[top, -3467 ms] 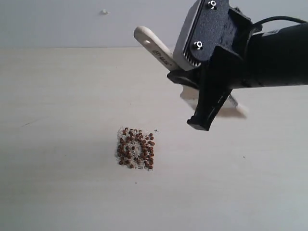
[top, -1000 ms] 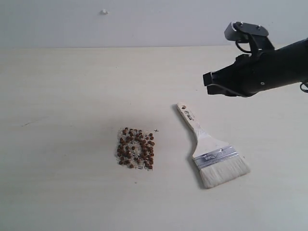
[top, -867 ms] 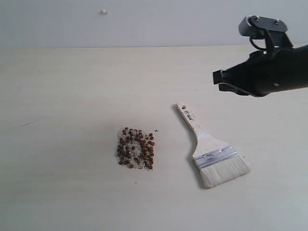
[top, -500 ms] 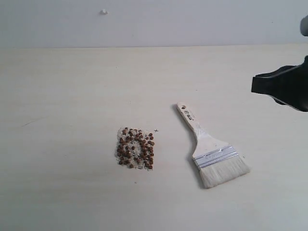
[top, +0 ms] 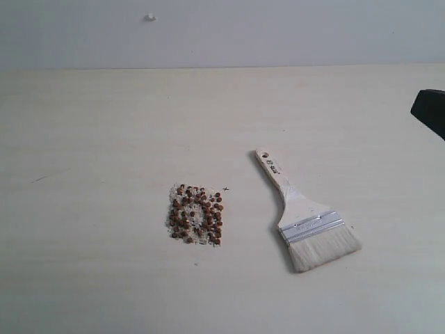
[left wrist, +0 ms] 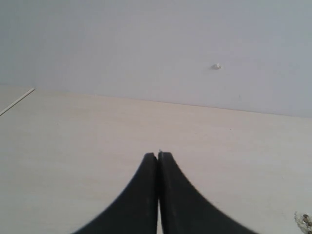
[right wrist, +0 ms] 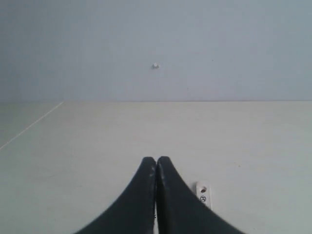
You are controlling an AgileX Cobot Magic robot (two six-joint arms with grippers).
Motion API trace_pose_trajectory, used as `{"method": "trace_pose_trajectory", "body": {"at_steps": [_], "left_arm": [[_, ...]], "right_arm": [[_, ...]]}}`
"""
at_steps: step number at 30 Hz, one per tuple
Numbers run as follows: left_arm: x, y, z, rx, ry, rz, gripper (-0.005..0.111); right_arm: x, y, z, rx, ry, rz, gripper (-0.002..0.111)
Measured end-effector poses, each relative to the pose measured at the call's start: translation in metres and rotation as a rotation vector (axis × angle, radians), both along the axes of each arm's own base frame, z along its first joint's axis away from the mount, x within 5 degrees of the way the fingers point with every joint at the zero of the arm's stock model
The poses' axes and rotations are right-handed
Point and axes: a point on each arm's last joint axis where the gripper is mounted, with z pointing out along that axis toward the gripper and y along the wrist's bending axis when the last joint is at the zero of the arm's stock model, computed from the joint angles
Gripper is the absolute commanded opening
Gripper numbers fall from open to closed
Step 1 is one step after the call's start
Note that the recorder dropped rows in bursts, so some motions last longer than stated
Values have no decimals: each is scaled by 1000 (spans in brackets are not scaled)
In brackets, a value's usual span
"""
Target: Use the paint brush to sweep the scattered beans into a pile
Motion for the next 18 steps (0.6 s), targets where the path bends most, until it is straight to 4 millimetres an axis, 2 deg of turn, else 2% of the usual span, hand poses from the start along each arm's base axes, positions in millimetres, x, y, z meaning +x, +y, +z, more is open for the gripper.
{"method": "trace_pose_trajectory", "body": {"at_steps": [7,11,18], "left_arm": [[0,0,0,0,0,0,0],[0,0,0,0,0,0,0],[0,0,0,0,0,0,0]], "right_arm": [[-4,-8,4,-46,-58,-60,0],[-31,-21,11,-72,-232,-173,0],[-61,-29,4,-174,-421,-274,0]]}}
